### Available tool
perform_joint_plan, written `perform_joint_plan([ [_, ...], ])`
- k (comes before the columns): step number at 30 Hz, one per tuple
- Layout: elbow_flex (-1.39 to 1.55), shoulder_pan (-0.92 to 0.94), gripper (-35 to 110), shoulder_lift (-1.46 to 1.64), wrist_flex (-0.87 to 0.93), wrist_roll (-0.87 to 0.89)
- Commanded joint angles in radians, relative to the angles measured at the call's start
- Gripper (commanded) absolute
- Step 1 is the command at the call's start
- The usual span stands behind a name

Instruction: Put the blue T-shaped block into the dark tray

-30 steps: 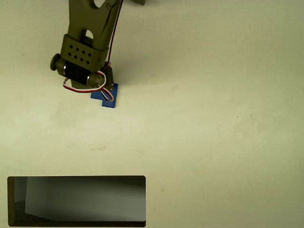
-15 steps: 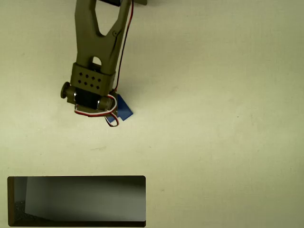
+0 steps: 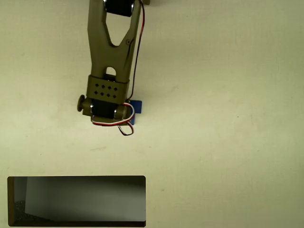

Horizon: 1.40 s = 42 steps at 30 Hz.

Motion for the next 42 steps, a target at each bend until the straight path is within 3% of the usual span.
perform_joint_plan([
  [1,-0.034,0.023,0,0.259,0.075,0.025],
  [7,0.098,-0.115,0,0.499,0.374,0.130],
  [11,0.293,-0.172,0,0.408,0.604,-0.037],
  [16,0.291,-0.179,0,0.206,0.603,-0.098],
  [42,-0.502,-0.187,0,-0.396,0.454,-0.011],
])
